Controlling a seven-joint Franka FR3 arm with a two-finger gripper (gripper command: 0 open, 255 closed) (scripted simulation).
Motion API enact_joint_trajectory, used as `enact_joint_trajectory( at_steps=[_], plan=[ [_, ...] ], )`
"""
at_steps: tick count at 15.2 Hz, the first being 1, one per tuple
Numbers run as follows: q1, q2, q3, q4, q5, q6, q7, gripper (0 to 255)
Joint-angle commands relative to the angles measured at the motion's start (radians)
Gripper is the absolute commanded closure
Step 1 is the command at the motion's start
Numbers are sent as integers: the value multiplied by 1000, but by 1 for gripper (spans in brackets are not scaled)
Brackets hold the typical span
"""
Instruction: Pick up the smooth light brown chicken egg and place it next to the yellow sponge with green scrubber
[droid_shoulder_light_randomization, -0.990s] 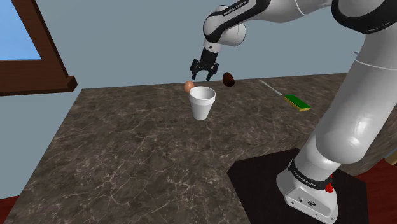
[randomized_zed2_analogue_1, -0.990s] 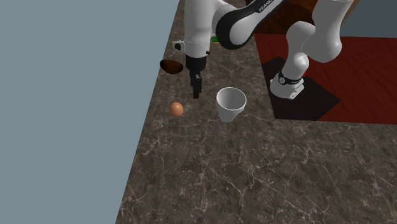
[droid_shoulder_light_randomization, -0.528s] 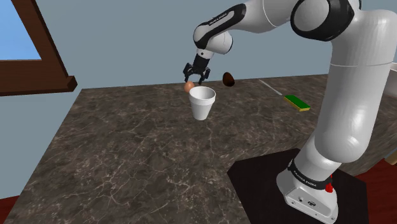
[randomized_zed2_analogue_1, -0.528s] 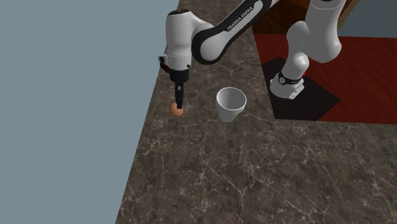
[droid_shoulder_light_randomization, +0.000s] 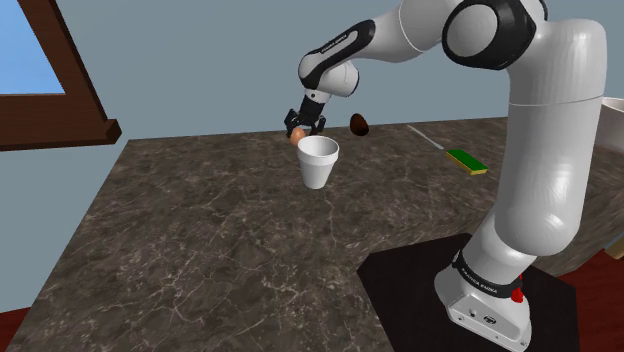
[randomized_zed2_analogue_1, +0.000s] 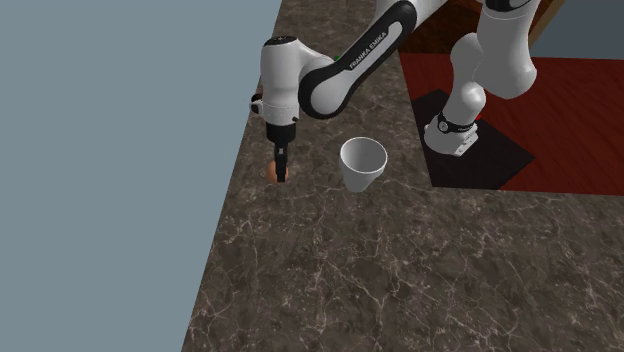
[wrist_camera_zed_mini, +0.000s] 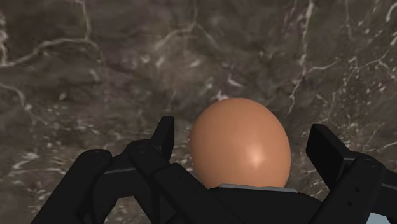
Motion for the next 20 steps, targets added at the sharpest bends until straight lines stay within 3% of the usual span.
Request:
enact_joint_trajectory(
  at_steps=[1, 6, 7, 16, 20],
  plan=[
    [0, 2, 0, 1, 1, 2, -1, 0],
    [0, 2, 0, 1, 1, 2, -1, 0],
    [0, 2, 0, 1, 1, 2, -1, 255],
    [0, 2, 0, 1, 1, 2, -1, 255],
    [3, -26, -7, 14, -16, -38, 19, 255]
  ],
)
